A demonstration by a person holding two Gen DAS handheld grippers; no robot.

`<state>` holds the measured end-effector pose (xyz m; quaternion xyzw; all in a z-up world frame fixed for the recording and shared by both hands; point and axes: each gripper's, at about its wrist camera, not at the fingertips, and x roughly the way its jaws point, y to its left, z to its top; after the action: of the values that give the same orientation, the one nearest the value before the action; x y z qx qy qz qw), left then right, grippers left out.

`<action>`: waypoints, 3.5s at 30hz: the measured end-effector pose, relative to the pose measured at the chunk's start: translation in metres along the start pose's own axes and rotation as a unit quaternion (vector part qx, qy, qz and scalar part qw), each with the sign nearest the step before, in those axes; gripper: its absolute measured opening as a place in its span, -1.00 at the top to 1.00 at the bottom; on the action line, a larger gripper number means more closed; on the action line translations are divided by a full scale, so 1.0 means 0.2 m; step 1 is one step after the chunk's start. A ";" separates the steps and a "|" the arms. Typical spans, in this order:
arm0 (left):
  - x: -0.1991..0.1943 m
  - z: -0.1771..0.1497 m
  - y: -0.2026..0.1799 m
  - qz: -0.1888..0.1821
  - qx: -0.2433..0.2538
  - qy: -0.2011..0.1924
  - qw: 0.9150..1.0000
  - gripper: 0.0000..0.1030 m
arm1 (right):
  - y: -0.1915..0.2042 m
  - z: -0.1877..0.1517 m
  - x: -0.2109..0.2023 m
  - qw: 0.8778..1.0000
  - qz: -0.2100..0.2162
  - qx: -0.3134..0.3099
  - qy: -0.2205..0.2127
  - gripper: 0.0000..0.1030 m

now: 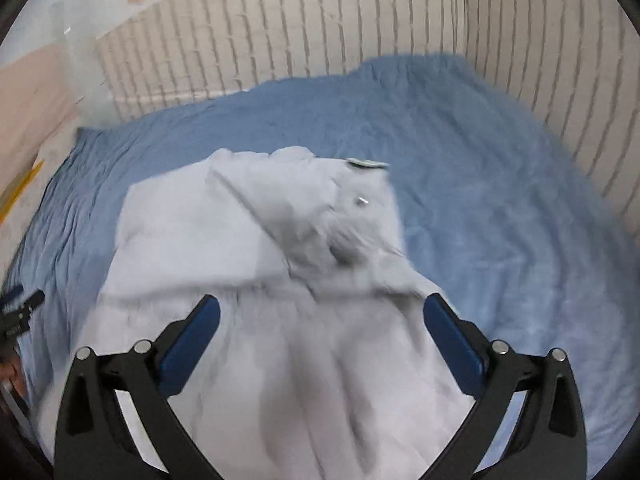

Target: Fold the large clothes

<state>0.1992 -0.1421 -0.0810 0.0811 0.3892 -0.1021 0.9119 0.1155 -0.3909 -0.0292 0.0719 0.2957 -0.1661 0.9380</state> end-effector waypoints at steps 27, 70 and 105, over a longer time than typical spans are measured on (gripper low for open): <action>-0.12 -0.61 -0.09 -0.101 -0.004 0.155 0.983 -0.94 | -0.51 -1.16 -0.30 0.987 0.053 0.109 0.105 -0.97; -1.31 -0.24 0.46 -0.228 -0.095 -0.086 0.965 0.76 | -0.17 -0.47 -1.33 0.954 0.250 0.041 -0.159 0.97; -0.15 0.54 -0.18 -0.099 -0.032 -0.125 0.987 -0.82 | -0.32 0.30 0.08 0.967 0.116 0.168 -0.154 -0.97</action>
<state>0.2448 -0.1970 0.0112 -0.0009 0.2810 -0.1887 0.9410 0.1370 -0.4681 0.0073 0.2355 0.1048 -0.1125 0.9596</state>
